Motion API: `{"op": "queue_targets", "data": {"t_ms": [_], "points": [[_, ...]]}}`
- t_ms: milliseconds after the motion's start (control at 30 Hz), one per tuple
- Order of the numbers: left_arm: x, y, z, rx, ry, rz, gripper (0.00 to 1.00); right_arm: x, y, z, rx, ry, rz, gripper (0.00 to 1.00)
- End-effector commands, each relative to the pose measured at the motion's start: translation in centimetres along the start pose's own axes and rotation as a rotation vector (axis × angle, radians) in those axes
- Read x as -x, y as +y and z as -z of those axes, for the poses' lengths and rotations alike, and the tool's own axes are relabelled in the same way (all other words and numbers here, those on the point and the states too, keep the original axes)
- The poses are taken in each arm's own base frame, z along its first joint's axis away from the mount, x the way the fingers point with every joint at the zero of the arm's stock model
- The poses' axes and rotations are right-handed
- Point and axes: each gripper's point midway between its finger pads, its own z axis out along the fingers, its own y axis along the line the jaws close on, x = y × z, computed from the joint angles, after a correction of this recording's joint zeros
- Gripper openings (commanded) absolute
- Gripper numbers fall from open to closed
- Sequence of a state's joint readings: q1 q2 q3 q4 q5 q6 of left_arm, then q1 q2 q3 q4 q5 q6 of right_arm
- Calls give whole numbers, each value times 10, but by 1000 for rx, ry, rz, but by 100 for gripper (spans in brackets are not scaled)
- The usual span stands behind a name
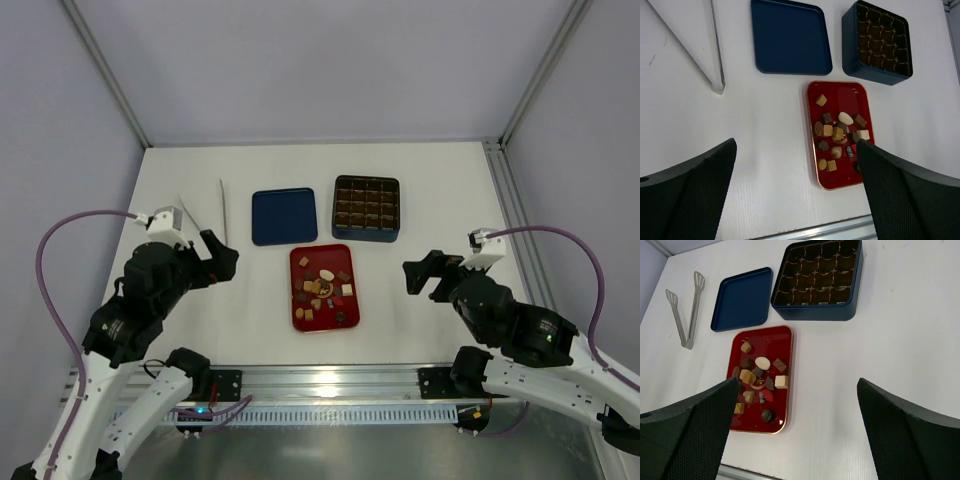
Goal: Pack the chocolate
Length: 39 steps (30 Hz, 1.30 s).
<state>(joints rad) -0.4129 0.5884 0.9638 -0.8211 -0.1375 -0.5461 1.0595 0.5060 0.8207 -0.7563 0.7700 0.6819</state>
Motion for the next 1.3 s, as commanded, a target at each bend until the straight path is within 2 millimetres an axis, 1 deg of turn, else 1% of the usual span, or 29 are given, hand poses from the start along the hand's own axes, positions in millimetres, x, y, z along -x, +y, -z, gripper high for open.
{"op": "queue_targets", "data": {"t_ms": [0,133,200,267,300,333,367,400,433,500,533,600,633,667,700,733,833,867,900,933,967,1000,1067,1167,1200,1267], "points": [[17,6,4,59,-50,27,100,6,10,0,33,-2,18,100],[19,27,-2,197,-63,54,100,0,17,-2,40,42,63,100],[19,34,-11,255,-54,60,100,-2,19,-4,43,52,77,100],[24,44,-19,334,-67,54,100,-4,24,-6,61,61,92,100],[24,46,-32,370,-45,40,100,-4,27,-7,75,55,95,100],[29,49,-38,408,-48,29,100,-5,30,-8,87,57,95,100],[30,50,-45,433,-33,20,100,-7,35,-8,106,70,97,100],[24,52,-63,467,22,-15,100,-6,38,-7,120,73,92,100],[30,54,-70,491,29,-28,100,-8,41,-9,123,84,97,100],[28,60,-85,536,73,-42,100,-11,45,-7,139,106,97,100],[27,62,-102,553,105,-57,100,-12,47,-8,143,114,99,100],[24,72,-122,553,151,-15,99,-17,51,-8,164,132,98,100],[20,77,-139,559,189,-4,100,-19,53,-8,172,138,97,100],[20,88,-147,568,207,30,100,-21,55,-8,184,146,94,100],[19,93,-154,575,222,42,100,-23,58,-8,197,151,89,100],[15,100,-168,578,257,56,100,-25,60,-7,213,163,87,100],[18,111,-191,561,278,80,100,-29,64,-6,231,178,76,100],[12,116,-203,560,298,63,100,-30,64,-6,234,184,76,100],[15,121,-208,568,298,55,100,-31,65,-5,237,187,73,100],[14,124,-212,578,308,52,100,-32,66,-5,243,190,70,100],[4,132,-220,590,348,51,100,-32,66,-4,246,191,69,100],[4,137,-224,591,353,65,100,-32,65,-4,246,191,68,100],[-3,145,-234,590,375,72,100,-32,65,-3,246,193,66,100],[-9,149,-245,564,396,88,100,-32,64,-2,246,193,66,100],[-14,153,-251,568,415,88,100,-32,63,-2,246,192,64,100],[-18,157,-255,570,431,89,100,-33,63,-2,249,195,62,100]]}}
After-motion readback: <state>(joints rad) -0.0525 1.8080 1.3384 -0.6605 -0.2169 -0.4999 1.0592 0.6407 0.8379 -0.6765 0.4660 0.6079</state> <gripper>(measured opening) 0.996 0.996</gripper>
